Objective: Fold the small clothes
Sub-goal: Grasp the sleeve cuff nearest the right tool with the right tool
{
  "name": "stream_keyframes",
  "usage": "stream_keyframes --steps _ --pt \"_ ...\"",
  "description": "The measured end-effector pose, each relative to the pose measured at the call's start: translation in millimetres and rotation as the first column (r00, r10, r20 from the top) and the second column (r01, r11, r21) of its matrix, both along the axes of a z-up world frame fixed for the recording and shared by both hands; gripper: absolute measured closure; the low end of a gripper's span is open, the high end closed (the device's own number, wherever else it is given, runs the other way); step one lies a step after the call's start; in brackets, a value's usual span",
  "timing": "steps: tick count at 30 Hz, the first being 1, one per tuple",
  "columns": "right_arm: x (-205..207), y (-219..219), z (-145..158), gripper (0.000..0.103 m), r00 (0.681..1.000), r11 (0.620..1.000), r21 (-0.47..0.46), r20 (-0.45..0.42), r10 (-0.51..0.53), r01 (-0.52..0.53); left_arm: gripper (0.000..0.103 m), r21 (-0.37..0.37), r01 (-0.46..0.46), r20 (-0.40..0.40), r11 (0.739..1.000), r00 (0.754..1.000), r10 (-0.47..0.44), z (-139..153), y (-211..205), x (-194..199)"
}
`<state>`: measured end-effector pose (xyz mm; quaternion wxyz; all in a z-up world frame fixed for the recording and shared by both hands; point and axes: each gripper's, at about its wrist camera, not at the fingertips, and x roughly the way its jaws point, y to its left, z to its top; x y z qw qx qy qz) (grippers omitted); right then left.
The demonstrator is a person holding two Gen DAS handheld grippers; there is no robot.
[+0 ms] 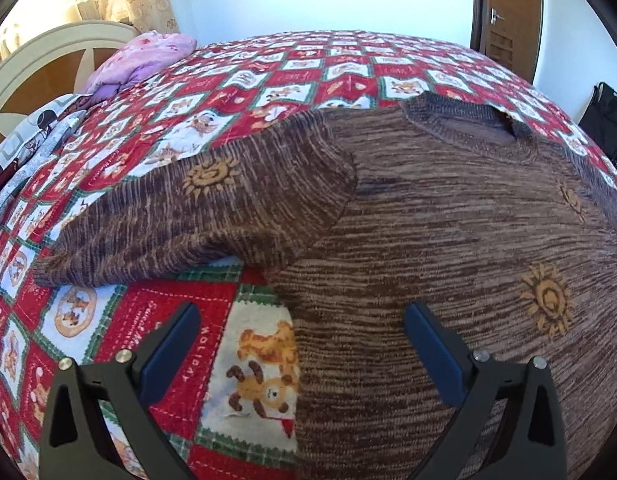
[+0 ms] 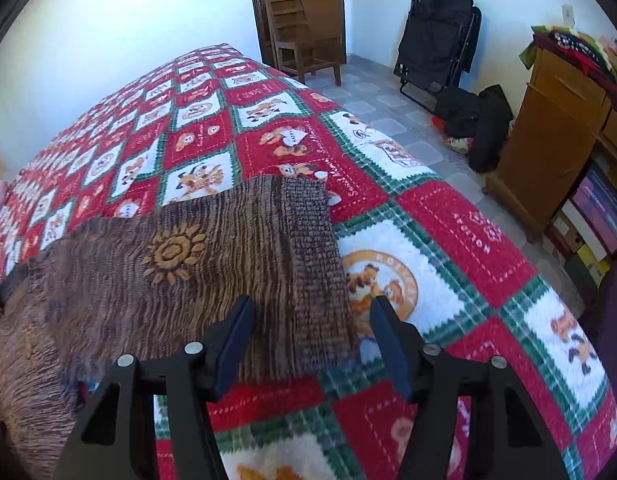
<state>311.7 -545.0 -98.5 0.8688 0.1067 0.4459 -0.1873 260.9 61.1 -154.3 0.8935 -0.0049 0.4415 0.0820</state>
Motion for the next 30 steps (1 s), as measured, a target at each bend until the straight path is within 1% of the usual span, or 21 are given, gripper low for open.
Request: stream_keyframes --steps 2,3,4,5,6,7,9,11,12,14,16,21,28,30 --pt "4.3 1.2 -0.4 0.051 1.0 1.0 -0.005 0.0 0.006 -0.006 0.0 -0.008 0.002 0.003 1.0 1.0 -0.002 -0.4 -0.4 1.1" --pt "5.9 2.8 -0.2 0.06 1.0 1.0 -0.01 0.0 0.016 -0.016 0.0 -0.014 0.002 0.006 1.0 1.0 -0.001 -0.8 -0.3 1.3" --pt "9.3 6.2 -0.6 0.065 0.999 0.999 -0.024 -0.007 0.031 -0.031 0.0 -0.021 0.0 0.008 1.0 1.0 0.0 -1.7 0.1 1.4" --pt "10.0 7.9 -0.6 0.067 0.999 0.999 -0.035 -0.012 0.036 -0.037 0.0 -0.028 0.0 0.011 1.0 1.0 0.0 -2.6 1.6 2.0" --pt "11.8 9.7 -0.7 0.072 0.999 0.998 -0.042 -0.016 0.043 -0.044 0.0 -0.039 -0.002 0.014 0.999 1.0 0.003 -3.8 2.6 2.1" --pt "13.3 10.7 -0.4 0.078 0.999 0.998 -0.037 -0.013 0.049 -0.049 0.0 -0.048 -0.004 0.017 0.999 1.0 0.005 -4.5 3.6 2.4" --pt "14.4 12.0 1.6 0.087 0.999 0.998 -0.028 -0.005 0.05 -0.05 0.0 -0.067 -0.007 0.018 0.998 1.0 0.008 -5.5 5.7 2.3" --pt "16.2 16.6 7.6 0.091 0.999 0.998 -0.031 0.014 0.052 -0.052 0.0 -0.087 -0.01 0.019 0.996 1.0 0.012 -6.9 7.2 1.4" --pt "17.0 19.4 10.7 0.096 0.998 0.998 -0.031 0.024 0.059 -0.058 0.0 -0.098 -0.012 0.02 0.995 1.0 0.014 -7.5 8.3 1.3" --pt "19.2 31.7 21.2 0.096 0.995 0.995 -0.042 0.048 0.09 -0.088 0.0 -0.111 -0.013 0.023 0.994 1.0 0.016 -8.3 9.7 1.3" --pt "22.3 49.7 32.3 0.096 0.989 0.989 -0.067 0.064 0.133 -0.129 0.0 -0.107 -0.013 0.027 0.994 1.0 0.016 -8.6 8.9 1.5" --pt "30.7 94.4 48.5 0.096 0.969 0.97 -0.092 0.081 0.232 -0.224 0.0 -0.098 -0.011 0.027 0.995 1.0 0.014 -9.7 7.7 1.2" --pt "41.4 166.7 56.0 0.097 0.926 0.928 -0.091 0.087 0.368 -0.36 0.0 -0.096 0.014 0.038 0.995 0.999 -0.01 -10.6 7.2 -1.0" --pt "42.5 191.6 55.1 0.097 0.906 0.908 -0.101 0.082 0.416 -0.408 0.0 -0.095 0.023 0.043 0.995 0.999 -0.019 -10.4 6.1 -1.7"
